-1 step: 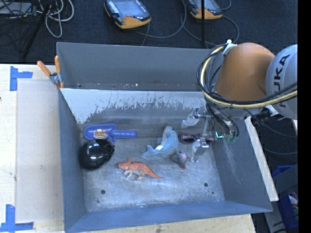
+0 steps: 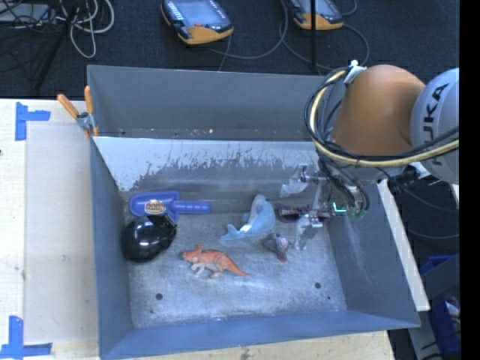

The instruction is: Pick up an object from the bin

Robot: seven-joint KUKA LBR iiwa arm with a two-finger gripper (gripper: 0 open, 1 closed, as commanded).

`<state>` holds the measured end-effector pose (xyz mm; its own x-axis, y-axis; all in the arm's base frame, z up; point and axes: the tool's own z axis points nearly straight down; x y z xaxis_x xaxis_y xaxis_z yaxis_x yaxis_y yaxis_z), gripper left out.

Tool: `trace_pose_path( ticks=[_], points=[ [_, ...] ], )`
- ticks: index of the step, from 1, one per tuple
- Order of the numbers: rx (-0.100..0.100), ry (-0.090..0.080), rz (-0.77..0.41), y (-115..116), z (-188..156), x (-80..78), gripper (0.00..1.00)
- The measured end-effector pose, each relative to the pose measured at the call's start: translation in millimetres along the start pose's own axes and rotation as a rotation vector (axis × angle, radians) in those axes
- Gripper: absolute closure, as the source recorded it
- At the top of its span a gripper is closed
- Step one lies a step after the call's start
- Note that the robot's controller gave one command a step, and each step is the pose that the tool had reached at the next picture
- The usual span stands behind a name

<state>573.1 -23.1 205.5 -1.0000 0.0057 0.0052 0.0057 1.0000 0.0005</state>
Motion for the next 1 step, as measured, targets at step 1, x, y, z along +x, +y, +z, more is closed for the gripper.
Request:
trace_pose_path(
  ticks=[1],
  points=[
    [0.001, -0.007, -0.006, 23.7, -3.6, -31.8, 0.00]
  ],
)
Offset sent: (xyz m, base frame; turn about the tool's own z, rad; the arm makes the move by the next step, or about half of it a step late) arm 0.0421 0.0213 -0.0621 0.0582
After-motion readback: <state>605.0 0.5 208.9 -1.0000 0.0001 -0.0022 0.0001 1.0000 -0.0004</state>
